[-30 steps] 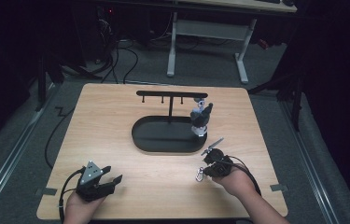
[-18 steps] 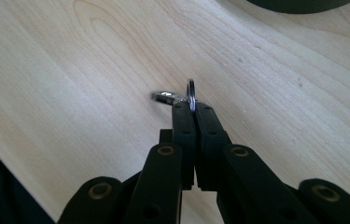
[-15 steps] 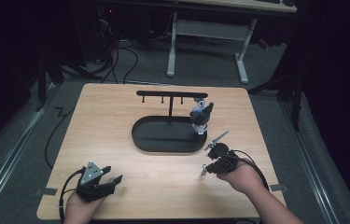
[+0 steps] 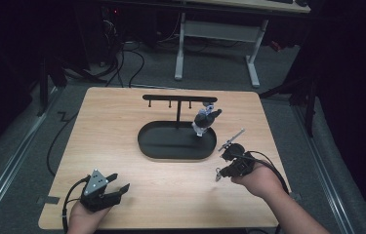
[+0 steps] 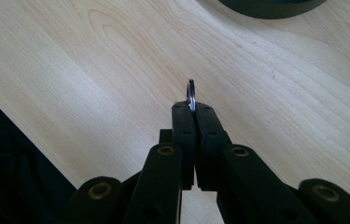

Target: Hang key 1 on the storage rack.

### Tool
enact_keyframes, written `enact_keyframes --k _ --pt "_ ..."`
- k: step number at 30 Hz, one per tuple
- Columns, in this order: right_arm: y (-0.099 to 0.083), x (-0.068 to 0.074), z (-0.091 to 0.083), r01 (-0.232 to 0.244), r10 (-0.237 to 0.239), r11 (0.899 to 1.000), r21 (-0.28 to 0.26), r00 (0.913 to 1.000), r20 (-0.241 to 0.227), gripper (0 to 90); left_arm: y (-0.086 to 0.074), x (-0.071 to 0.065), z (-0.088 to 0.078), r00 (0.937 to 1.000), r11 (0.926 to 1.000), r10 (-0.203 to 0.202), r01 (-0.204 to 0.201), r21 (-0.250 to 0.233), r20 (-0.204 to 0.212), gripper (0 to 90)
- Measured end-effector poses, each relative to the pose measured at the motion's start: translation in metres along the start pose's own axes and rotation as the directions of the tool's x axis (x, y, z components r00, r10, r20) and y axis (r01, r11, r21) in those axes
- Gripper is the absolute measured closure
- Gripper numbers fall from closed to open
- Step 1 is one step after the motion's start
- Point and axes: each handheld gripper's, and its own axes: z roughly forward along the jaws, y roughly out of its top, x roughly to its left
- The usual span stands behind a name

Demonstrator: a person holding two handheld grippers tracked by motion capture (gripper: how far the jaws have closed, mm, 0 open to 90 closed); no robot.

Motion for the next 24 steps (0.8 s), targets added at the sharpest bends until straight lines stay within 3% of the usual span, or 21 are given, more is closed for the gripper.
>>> enact_keyframes --k 24 --pt "0.020 -0.005 -0.029 -0.001 0.001 1.000 -0.001 0.9996 0.028 89.0 0.001 -0.001 0.002 0.9997 0.9997 0.022 -0.022 0.009 0.011 38.9"
